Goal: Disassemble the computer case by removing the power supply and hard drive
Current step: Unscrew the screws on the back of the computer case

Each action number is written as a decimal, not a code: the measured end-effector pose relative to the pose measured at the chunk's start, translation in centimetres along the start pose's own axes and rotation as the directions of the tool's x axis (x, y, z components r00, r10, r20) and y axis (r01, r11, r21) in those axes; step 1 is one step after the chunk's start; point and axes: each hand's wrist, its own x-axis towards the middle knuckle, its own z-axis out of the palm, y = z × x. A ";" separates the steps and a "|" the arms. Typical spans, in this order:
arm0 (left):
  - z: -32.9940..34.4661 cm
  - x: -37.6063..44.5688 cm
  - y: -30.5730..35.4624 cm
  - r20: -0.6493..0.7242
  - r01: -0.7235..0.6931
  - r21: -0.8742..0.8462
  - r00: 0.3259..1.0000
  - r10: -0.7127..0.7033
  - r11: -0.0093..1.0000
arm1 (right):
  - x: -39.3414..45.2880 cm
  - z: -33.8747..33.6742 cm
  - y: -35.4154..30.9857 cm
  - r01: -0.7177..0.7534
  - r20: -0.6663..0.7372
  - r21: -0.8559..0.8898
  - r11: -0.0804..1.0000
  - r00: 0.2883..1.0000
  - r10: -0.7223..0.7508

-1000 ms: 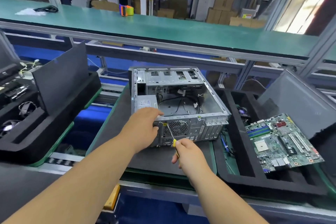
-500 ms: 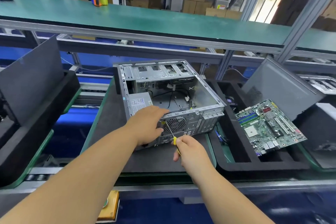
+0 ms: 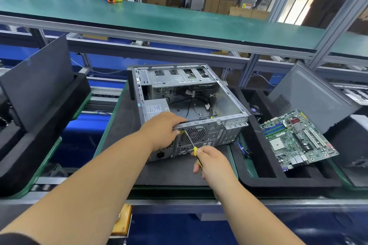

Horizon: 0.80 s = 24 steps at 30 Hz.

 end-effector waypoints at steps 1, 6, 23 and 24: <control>0.1 0.0 0.0 -0.012 -0.001 -0.005 1.000 0.001 1.000 | 0.1 -0.1 -0.1 0.001 0.000 0.004 1.000 1.000 -0.001; 0.0 0.1 -0.1 -0.003 0.030 -0.010 1.000 -0.030 1.000 | 0.2 0.1 -0.4 -0.010 0.016 0.014 1.000 1.000 0.009; 0.6 0.3 0.1 -0.065 0.055 0.005 0.996 -0.054 0.998 | 0.3 1.1 0.1 -0.013 -0.020 0.064 0.998 1.000 0.014; 0.6 0.4 0.0 -0.068 0.062 0.003 0.996 -0.061 0.998 | 0.3 1.3 0.1 -0.028 -0.016 0.106 0.994 0.999 0.029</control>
